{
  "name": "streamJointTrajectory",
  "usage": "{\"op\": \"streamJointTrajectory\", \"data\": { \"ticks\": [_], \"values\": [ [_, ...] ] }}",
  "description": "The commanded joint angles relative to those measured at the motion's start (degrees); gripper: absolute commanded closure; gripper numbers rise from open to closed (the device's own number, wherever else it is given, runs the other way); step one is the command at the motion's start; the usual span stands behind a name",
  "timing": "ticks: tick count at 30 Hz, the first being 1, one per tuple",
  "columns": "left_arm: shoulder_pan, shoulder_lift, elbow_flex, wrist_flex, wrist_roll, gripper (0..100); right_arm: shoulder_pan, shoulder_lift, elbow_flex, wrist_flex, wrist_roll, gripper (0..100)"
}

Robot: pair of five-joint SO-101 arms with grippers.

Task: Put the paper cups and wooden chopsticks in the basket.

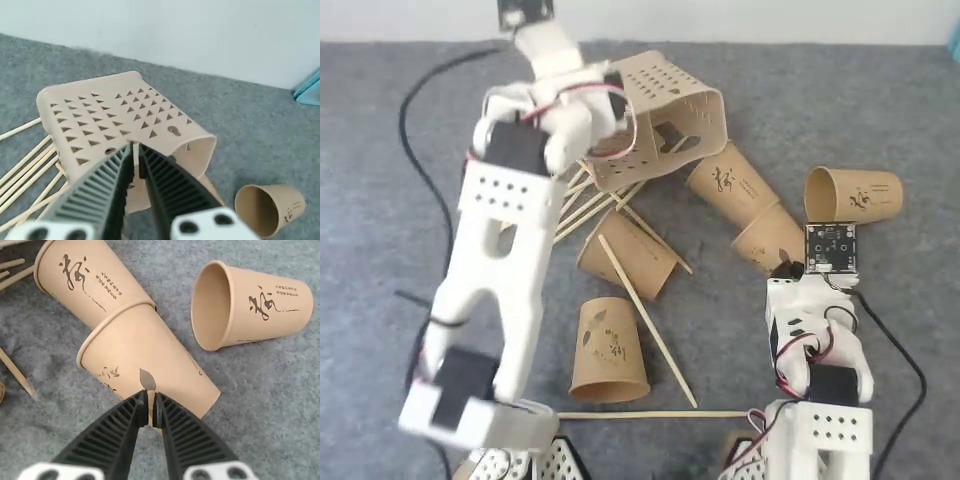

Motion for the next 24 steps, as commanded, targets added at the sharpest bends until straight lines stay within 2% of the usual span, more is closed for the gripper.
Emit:
{"op": "streamJointTrajectory", "data": {
  "ticks": [1, 5, 11, 12, 15, 20, 24],
  "values": [
    [-1.1, 9.2, -19.5, 7.3, 2.3, 99, -0.1, -1.3, -0.5, 0.1, 1.1, 96.4],
    [-4.0, 15.9, -30.7, 15.0, 2.9, 97, -0.1, -1.6, 0.4, -0.6, 1.9, 96.4],
    [-3.1, 17.0, -45.8, 36.7, 2.7, 77, -0.2, -1.7, 0.9, -1.5, 2.2, 96.4],
    [-3.0, 17.0, -46.4, 37.3, 2.6, 76, -0.2, -1.7, 0.9, -1.5, 2.2, 96.4],
    [-4.2, 15.4, -37.9, 36.8, 1.9, 78, -0.1, -1.7, 0.8, -1.2, 2.2, 96.4],
    [-3.4, 12.3, -16.6, 33.8, 1.8, 78, -0.1, -1.7, 0.8, -1.2, 2.2, 96.4],
    [-3.9, 7.2, -0.3, 24.1, 1.8, 78, -0.1, -1.7, 0.9, -1.3, 2.2, 96.4]
  ]
}}
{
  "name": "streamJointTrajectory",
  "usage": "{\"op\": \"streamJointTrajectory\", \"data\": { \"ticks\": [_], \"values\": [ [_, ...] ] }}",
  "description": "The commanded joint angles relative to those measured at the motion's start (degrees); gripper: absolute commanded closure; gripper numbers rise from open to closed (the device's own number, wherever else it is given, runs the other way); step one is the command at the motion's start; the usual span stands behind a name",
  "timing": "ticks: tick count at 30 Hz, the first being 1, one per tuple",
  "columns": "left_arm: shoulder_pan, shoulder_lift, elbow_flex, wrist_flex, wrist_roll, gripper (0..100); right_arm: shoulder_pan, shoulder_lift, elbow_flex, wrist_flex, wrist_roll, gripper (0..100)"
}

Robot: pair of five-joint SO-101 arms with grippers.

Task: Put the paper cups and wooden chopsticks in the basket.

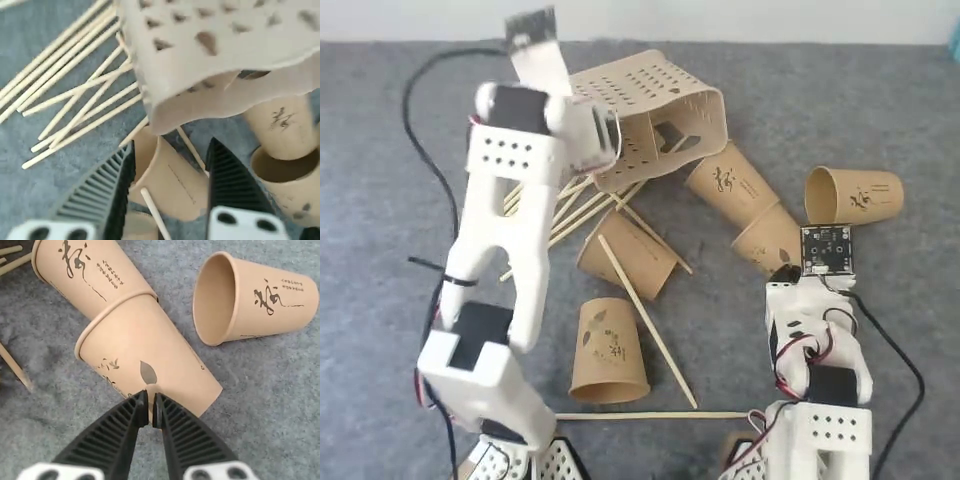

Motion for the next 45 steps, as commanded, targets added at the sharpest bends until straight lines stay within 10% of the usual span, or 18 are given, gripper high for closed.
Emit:
{"op": "streamJointTrajectory", "data": {
  "ticks": [1, 14, 28, 45],
  "values": [
    [-0.1, -9.9, 18.0, -12.0, -0.4, 78, -0.2, -1.6, -0.5, -1.0, 0.7, 96.4],
    [-0.4, -27.6, 59.2, -59.8, 0.0, 78, -0.3, -1.6, -0.5, -0.9, 0.7, 96.4],
    [-0.4, -18.9, 61.8, -79.6, -0.4, 99, -0.3, -1.6, -0.4, -0.7, 0.7, 96.4],
    [-0.1, -15.5, 29.2, -46.4, -0.2, 99, -0.3, -1.3, -0.4, -1.2, 0.7, 96.4]
  ]
}}
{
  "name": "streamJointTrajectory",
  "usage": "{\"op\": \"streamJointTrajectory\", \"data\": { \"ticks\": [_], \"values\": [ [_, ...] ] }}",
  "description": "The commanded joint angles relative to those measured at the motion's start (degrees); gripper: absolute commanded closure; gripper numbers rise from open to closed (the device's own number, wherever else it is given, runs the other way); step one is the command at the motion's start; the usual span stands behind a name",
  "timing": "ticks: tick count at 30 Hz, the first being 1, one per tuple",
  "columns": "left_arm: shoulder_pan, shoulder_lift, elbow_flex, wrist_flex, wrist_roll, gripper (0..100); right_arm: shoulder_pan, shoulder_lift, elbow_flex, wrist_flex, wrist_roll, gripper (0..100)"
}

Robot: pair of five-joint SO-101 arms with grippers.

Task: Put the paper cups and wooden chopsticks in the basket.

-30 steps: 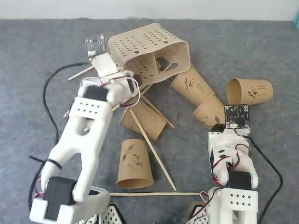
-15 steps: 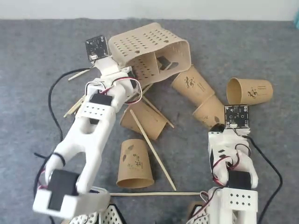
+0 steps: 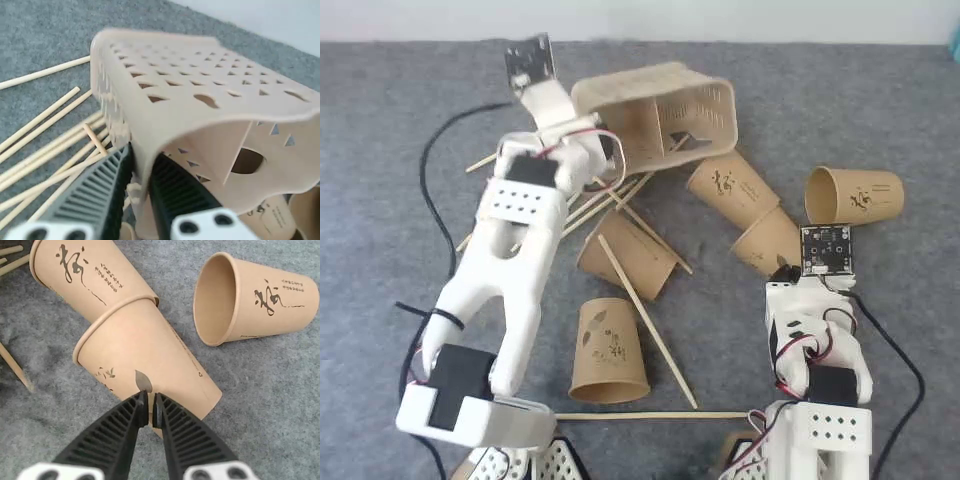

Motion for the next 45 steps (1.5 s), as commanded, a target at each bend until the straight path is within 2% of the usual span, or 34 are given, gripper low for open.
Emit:
{"op": "streamJointTrajectory", "data": {
  "ticks": [1, 5, 12, 18, 23, 28, 33, 35, 40, 45],
  "values": [
    [0.4, -0.6, -13.9, 7.0, -0.1, 99, -0.2, -1.3, -0.4, -1.2, 0.6, 96.4],
    [1.6, 5.7, -26.8, 13.9, 0.0, 99, -0.2, -1.3, -0.4, -1.2, 0.6, 96.4],
    [1.6, 30.0, -57.1, 24.1, 2.2, 99, -0.2, -1.3, -0.4, -1.2, 0.6, 96.4],
    [1.6, 45.7, -82.4, 29.6, 2.3, 99, -0.2, -1.3, -0.4, -1.3, 0.6, 96.4],
    [0.8, 57.0, -96.5, 31.0, 2.3, 99, -0.2, -1.3, -0.4, -1.3, 0.6, 96.4],
    [-1.8, 64.5, -104.8, 31.2, 2.0, 96, -0.2, -1.3, -0.4, -1.3, 0.6, 96.4],
    [-2.4, 64.8, -110.5, 37.2, 2.1, 77, -0.2, -1.3, -0.4, -1.3, 0.6, 96.4],
    [-2.4, 62.6, -110.1, 38.8, 2.1, 73, -0.2, -1.3, -0.4, -1.3, 0.6, 96.4],
    [-2.8, 57.8, -110.2, 43.8, 1.9, 73, -0.2, -1.3, -0.4, -1.3, 0.6, 96.4],
    [-2.9, 51.6, -110.1, 53.8, 1.2, 73, -0.2, -1.3, -0.4, -1.6, 0.6, 96.4]
  ]
}}
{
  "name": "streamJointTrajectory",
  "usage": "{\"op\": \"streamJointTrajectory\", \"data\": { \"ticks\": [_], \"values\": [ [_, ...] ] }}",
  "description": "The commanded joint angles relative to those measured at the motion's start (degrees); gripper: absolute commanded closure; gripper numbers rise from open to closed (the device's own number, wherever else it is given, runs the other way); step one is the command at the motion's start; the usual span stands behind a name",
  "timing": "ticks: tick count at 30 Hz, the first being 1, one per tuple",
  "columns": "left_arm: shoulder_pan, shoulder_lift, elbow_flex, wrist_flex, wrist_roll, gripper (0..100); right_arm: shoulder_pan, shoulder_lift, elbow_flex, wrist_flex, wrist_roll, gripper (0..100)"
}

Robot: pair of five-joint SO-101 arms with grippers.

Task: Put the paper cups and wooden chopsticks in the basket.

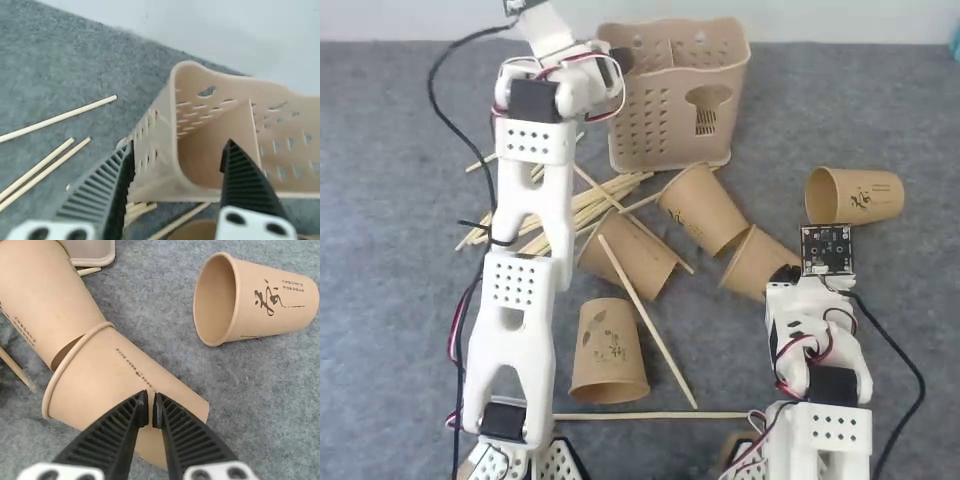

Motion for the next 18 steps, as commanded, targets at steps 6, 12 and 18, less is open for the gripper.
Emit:
{"op": "streamJointTrajectory", "data": {
  "ticks": [6, 12, 18],
  "values": [
    [-3.2, -14.5, 4.4, 9.6, -2.9, 78, 0.1, -1.1, -0.3, -1.9, 0.7, 96.4],
    [-4.0, -23.4, 20.1, 9.6, -5.7, 80, -0.1, -1.7, 0.5, -2.0, 2.2, 96.4],
    [-4.0, -39.3, 45.3, 9.3, -7.6, 80, 0.0, -1.7, 0.4, -2.0, 2.2, 96.4]
  ]
}}
